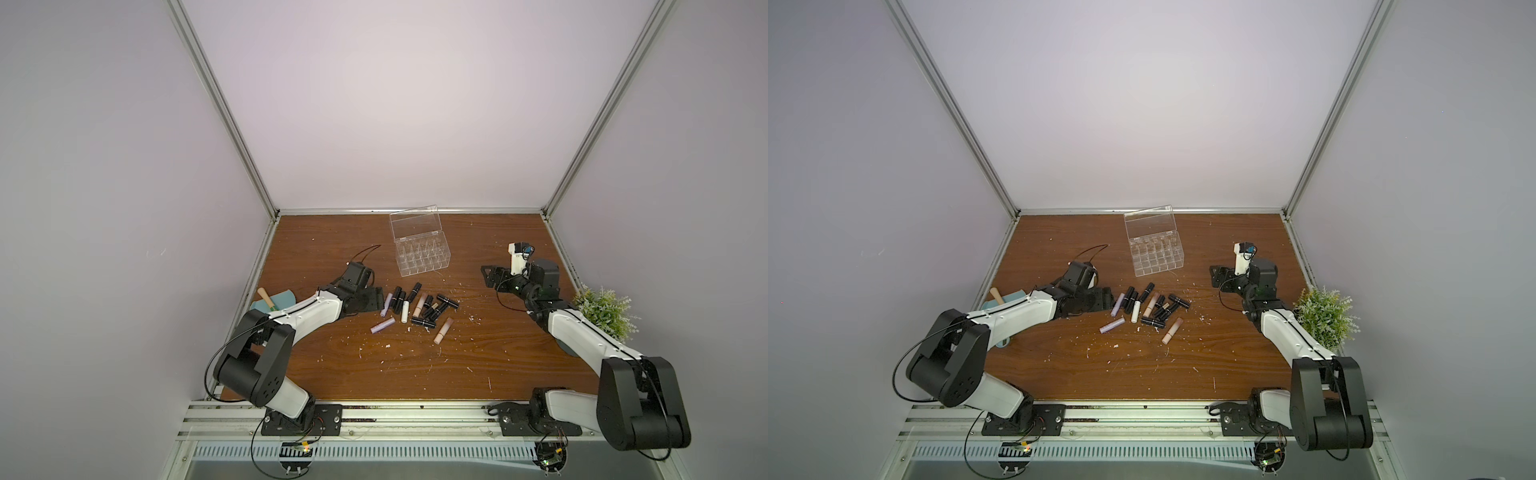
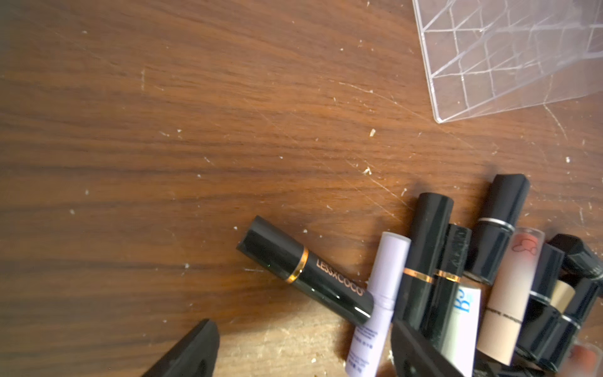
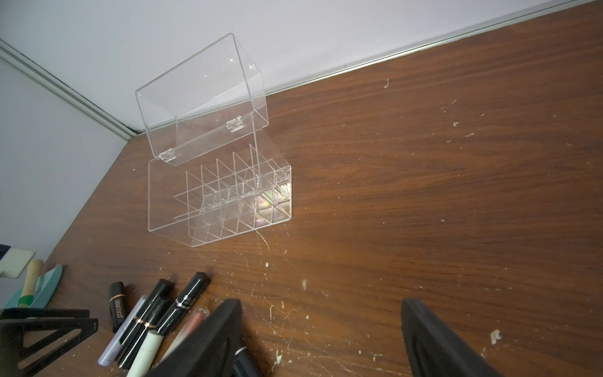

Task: Arrange the lipsticks in the organizer
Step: Pick up the lipstick at the center of the board.

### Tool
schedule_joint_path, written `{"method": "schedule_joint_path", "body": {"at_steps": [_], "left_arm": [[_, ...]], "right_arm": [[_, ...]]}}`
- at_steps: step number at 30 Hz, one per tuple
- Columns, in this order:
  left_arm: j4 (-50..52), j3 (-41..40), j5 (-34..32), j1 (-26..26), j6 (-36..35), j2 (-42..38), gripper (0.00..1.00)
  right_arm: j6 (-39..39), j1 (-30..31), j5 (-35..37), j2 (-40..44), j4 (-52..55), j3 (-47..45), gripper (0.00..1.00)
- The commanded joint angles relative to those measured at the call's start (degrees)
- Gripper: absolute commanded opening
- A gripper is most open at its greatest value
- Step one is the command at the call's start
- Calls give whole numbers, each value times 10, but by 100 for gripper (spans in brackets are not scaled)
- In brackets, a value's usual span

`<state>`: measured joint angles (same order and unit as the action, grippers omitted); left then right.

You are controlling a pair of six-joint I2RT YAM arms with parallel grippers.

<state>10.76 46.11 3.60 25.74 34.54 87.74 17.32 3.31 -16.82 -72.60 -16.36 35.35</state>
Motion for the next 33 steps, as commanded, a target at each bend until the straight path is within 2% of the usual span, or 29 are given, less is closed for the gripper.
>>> {"method": "schedule_joint_path", "body": {"at_steps": [1, 13, 20, 33], "left_arm": [[7, 3, -7, 4, 10, 16, 86], [16, 42, -37, -5, 6, 80, 80], [22, 61, -48, -14, 0, 78, 76], [15, 90, -29, -10, 9, 50, 79]], "right_arm": [[-4, 3, -10, 15, -9, 0, 83], [-5, 3, -10, 12, -10, -1, 83], [-5, 3, -10, 7, -10, 1, 83], [-5, 3, -10, -2, -12, 1, 83]]}}
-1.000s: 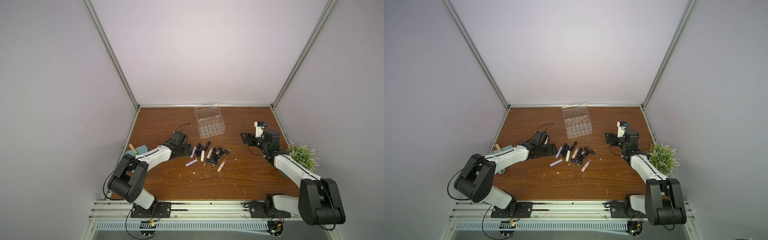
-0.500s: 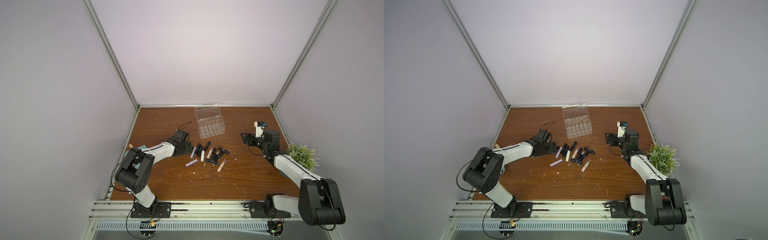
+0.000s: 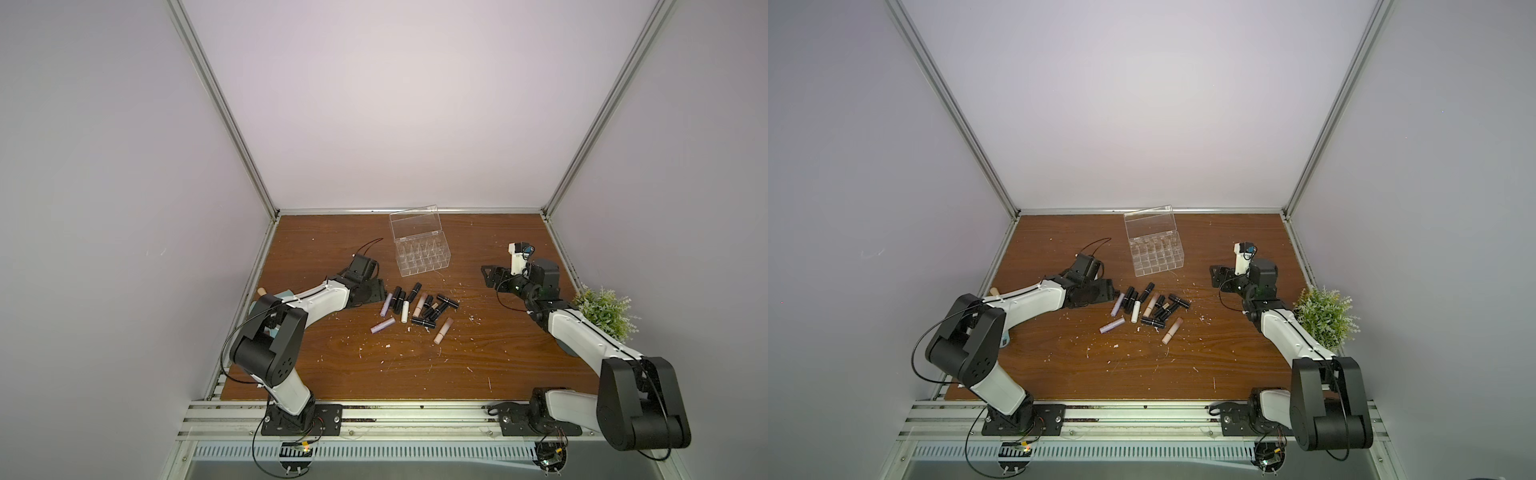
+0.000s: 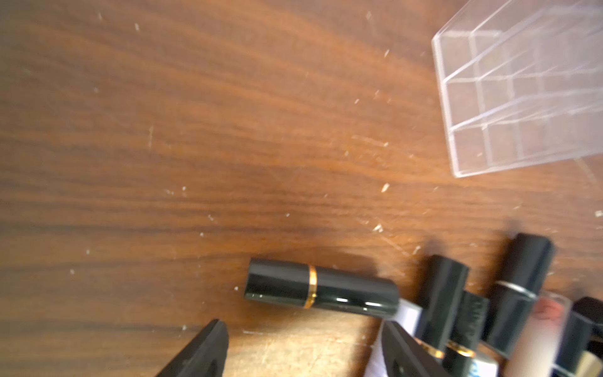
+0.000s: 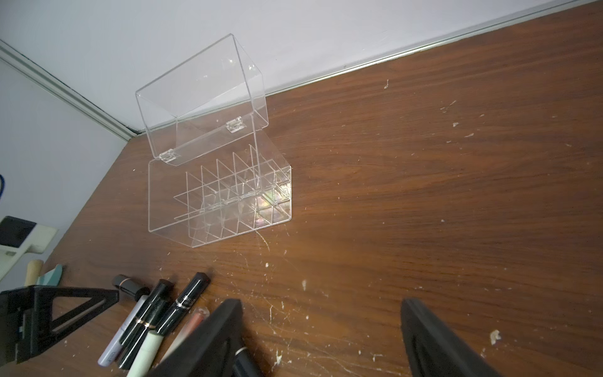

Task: Arrange the lipsticks in the organizer
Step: Pick up the lipstick at the center of the board.

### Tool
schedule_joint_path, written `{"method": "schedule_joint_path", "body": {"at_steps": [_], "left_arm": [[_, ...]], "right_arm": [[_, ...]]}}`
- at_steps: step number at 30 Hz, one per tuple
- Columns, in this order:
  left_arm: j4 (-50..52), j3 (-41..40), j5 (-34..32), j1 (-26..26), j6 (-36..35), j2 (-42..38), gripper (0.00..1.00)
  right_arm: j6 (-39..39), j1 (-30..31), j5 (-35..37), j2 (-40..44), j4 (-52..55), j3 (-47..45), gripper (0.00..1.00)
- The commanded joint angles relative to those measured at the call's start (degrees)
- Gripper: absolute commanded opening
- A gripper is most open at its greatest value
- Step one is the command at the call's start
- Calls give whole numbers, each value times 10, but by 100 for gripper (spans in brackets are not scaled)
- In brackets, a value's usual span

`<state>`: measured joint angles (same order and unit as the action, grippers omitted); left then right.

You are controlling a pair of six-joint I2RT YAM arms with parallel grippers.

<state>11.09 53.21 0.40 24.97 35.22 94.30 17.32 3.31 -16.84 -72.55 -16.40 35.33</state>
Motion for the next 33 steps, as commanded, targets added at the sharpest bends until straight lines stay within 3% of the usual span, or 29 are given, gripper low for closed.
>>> {"method": "schedule_joint_path", "body": {"at_steps": [1, 19, 24, 29, 33], "left_arm": [[16, 27, 3, -1, 0, -14, 78], [68, 88, 29, 21, 14, 43, 78], [75, 98, -8, 19, 27, 52, 83], [75, 110, -27, 19, 75, 78, 100], [69, 101, -39, 24, 122, 85, 100]], "right_arm": [[-5, 3, -10, -3, -11, 2, 83], [-4, 3, -10, -7, -11, 3, 83], [-2, 2, -27, -8, -13, 3, 83], [-1, 2, -28, -11, -14, 3, 83], [1, 3, -30, -13, -15, 3, 83]]}}
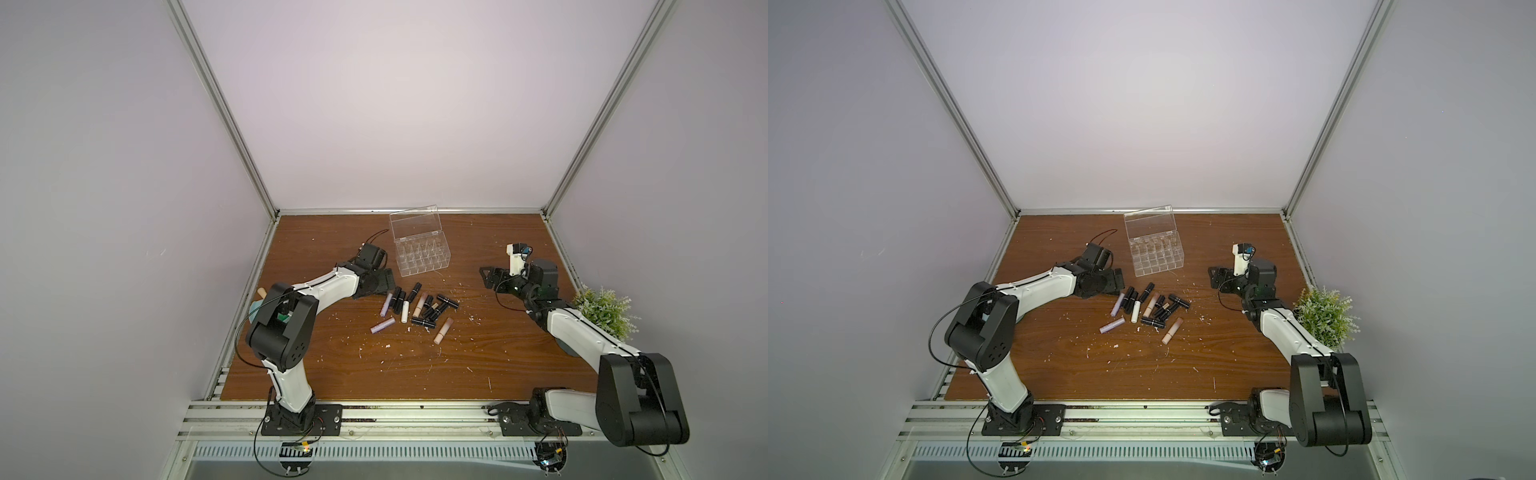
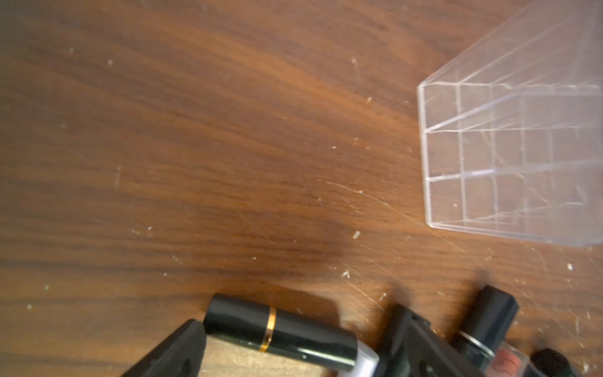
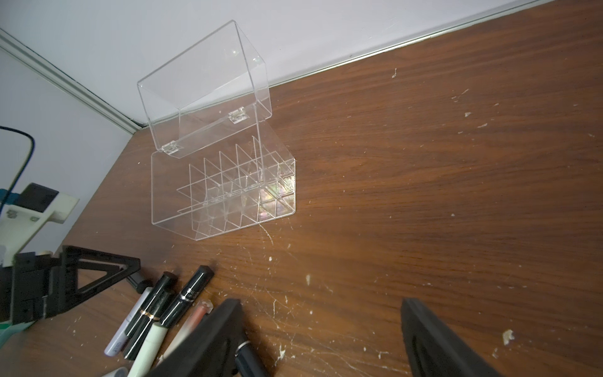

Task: Arrange the lipsticks in the organizer
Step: Pick up the lipstick at the center of the board.

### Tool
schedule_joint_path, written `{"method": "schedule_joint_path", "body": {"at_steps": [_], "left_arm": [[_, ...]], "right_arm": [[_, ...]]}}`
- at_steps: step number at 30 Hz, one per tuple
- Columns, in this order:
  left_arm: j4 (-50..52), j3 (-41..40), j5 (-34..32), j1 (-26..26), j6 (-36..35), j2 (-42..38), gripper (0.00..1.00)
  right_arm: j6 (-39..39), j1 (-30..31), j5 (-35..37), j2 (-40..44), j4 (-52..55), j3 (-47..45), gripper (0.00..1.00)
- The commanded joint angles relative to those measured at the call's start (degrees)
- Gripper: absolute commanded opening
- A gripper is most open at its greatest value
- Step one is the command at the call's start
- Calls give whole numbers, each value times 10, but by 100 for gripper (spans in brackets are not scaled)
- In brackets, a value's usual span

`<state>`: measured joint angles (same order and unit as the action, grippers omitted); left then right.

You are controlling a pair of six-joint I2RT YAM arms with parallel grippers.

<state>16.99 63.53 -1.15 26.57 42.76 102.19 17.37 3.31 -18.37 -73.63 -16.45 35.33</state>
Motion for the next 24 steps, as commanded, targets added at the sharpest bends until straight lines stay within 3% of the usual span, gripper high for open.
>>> {"method": "schedule_joint_path", "body": {"at_steps": [1, 14, 21, 24], "left_arm": [[9, -4, -25, 9, 56, 8, 99], [9, -16, -29, 24, 90, 6, 99], [23, -39, -47, 24, 75, -19, 83], [30, -34, -50, 22, 68, -19, 69]], "right_arm": [[1, 3, -17, -1, -16, 3, 83], [4, 3, -25, 4, -18, 1, 83], [6, 3, -28, 4, -18, 0, 83], [5, 3, -28, 6, -18, 0, 83]]}}
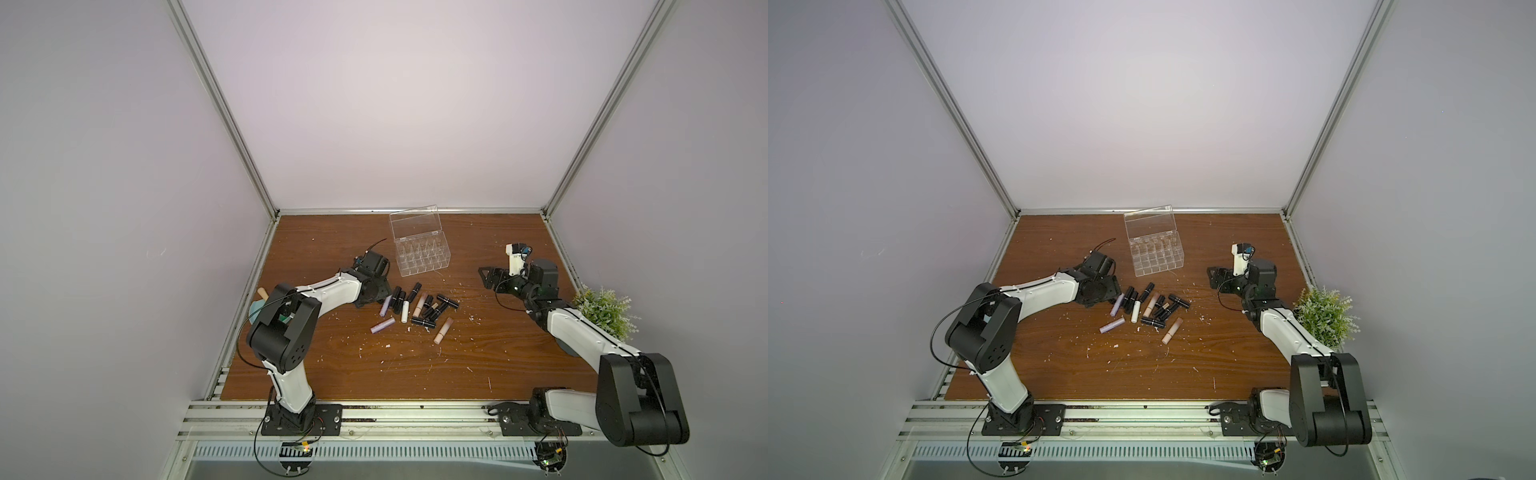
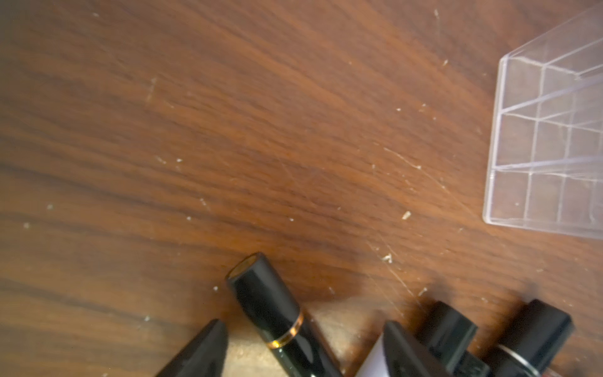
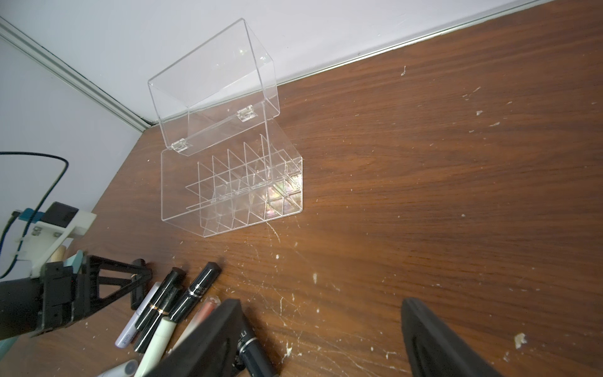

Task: Arrange the lipsticks in the organizer
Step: Pick up the lipstick at the center of the board.

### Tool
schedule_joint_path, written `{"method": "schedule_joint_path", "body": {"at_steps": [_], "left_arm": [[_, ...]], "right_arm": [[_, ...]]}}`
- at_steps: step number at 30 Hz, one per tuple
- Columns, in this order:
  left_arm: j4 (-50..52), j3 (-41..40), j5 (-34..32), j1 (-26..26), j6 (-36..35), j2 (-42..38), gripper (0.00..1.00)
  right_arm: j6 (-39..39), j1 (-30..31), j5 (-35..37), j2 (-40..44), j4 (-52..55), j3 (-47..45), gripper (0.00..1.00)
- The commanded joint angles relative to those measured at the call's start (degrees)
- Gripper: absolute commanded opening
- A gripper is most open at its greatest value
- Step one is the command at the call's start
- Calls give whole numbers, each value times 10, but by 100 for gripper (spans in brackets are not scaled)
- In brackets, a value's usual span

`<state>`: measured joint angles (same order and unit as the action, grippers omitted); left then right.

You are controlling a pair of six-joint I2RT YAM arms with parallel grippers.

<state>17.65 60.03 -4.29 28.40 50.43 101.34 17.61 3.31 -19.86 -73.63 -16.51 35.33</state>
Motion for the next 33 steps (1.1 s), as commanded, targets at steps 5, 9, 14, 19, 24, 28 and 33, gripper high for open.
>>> {"method": "schedule_joint_path", "body": {"at_steps": [5, 9, 14, 19, 24, 28, 33], "left_arm": [[31, 11, -30, 4, -23, -7, 47], [35, 18, -36, 4, -33, 2, 52], [36, 27, -39, 3, -43, 18, 57], [35, 32, -34, 2, -49, 30, 55], [25, 13, -23, 4, -50, 34, 49], [12, -4, -20, 4, -52, 38, 44], [9, 2, -19, 3, -54, 43, 40]], "right_arm": [[0, 3, -8, 6, -14, 1, 83], [-1, 3, -6, 3, -12, 2, 83], [-3, 3, -6, -2, -12, 3, 83], [-3, 3, -4, -7, -10, 5, 83], [-6, 3, 0, -12, -8, 7, 83], [-7, 3, 2, -13, -7, 8, 83], [-8, 3, 3, -11, -5, 8, 83]]}}
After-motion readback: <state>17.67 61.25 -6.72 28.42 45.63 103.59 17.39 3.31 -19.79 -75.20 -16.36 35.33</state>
